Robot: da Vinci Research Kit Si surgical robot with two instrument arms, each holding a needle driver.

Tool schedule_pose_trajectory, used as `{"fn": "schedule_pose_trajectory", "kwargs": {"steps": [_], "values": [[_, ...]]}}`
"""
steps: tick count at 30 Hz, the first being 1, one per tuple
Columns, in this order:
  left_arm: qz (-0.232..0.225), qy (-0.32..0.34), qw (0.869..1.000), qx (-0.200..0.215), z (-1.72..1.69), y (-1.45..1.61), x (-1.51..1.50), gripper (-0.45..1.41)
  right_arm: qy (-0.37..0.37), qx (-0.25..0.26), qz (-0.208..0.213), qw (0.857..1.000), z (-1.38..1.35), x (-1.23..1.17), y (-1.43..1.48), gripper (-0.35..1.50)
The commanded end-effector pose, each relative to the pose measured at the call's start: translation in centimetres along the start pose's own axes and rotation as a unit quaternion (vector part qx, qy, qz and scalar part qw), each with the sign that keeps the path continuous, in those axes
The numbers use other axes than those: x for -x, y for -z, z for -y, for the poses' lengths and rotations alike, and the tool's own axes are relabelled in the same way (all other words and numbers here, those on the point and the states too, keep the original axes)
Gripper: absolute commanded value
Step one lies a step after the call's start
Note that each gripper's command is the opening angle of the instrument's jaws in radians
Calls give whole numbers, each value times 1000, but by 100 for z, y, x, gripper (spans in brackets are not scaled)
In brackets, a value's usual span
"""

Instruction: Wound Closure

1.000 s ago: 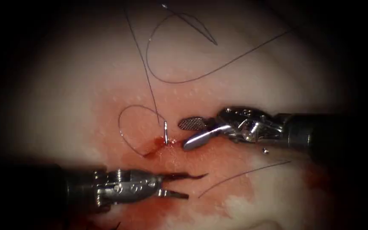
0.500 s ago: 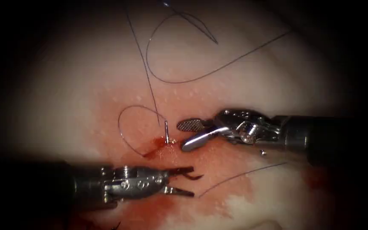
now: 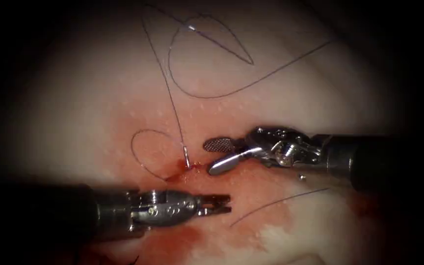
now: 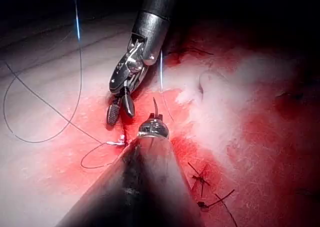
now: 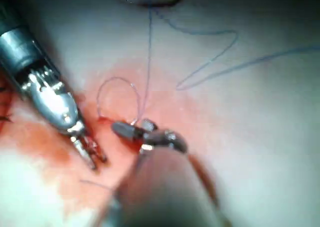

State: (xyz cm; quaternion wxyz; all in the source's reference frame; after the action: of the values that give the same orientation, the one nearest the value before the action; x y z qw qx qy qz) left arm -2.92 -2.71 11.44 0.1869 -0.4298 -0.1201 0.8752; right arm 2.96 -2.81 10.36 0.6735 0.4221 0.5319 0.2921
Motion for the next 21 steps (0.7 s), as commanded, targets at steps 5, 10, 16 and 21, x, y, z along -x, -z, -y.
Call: {"fn": "schedule_pose_trajectory", "kwargs": {"steps": [5,10,16,21], "values": [[-15,37,999,-2,-9,3,-9,-45,0,3,-4,1000,-6,-2,-2,69],[-62,99,993,20,-16,16,-24,-45,0,4,-4,1000,-6,-2,-2,67],[-129,160,976,71,-26,30,-41,-45,0,4,-4,1000,-5,-1,-3,67],[-169,181,963,109,-40,40,-60,-45,0,4,-4,1000,-5,-1,-3,67]]}}
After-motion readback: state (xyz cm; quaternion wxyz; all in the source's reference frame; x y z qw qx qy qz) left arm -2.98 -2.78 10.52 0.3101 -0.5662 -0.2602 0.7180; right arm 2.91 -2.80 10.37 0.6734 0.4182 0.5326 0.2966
